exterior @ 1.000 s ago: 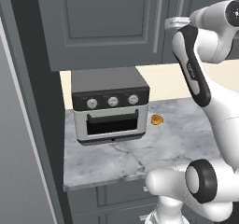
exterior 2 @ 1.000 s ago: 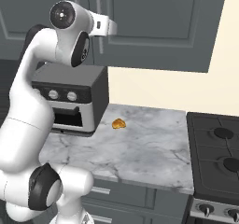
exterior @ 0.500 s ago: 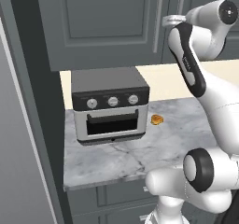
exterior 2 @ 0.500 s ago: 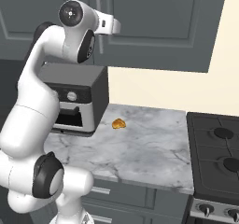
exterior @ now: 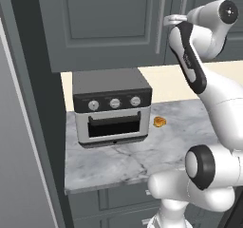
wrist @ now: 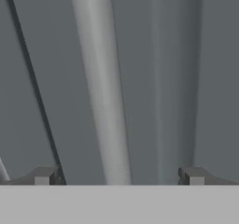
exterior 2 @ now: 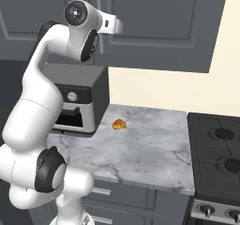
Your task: Pick the sponge and bar soap from the cabinet and place them on the counter.
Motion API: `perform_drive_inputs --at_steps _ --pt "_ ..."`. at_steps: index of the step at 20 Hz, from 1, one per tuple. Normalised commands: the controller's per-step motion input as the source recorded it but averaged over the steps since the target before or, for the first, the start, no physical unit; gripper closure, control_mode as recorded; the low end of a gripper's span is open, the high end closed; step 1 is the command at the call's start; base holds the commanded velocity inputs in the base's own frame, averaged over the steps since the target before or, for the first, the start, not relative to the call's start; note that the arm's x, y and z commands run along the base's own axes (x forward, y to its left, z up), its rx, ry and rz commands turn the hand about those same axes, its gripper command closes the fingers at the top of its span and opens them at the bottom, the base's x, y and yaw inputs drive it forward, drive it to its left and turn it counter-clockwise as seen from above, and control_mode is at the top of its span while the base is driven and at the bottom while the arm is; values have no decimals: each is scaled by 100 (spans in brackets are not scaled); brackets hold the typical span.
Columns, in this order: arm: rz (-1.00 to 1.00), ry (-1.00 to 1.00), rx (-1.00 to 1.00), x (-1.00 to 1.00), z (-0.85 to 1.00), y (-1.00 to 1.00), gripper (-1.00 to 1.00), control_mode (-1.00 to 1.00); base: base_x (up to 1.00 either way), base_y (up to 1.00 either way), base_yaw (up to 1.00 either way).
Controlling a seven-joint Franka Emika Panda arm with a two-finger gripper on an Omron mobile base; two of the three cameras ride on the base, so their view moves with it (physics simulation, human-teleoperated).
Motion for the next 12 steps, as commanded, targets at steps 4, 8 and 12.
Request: perform_drive_inputs --at_steps 4,8,12 --pt "0 0 1 17 -10 0 -100 -100 0 0 0" --pt "0 0 0 18 -7 0 -100 -100 0 0 0" --pt "0 0 0 18 -7 0 -100 -100 0 0 0"
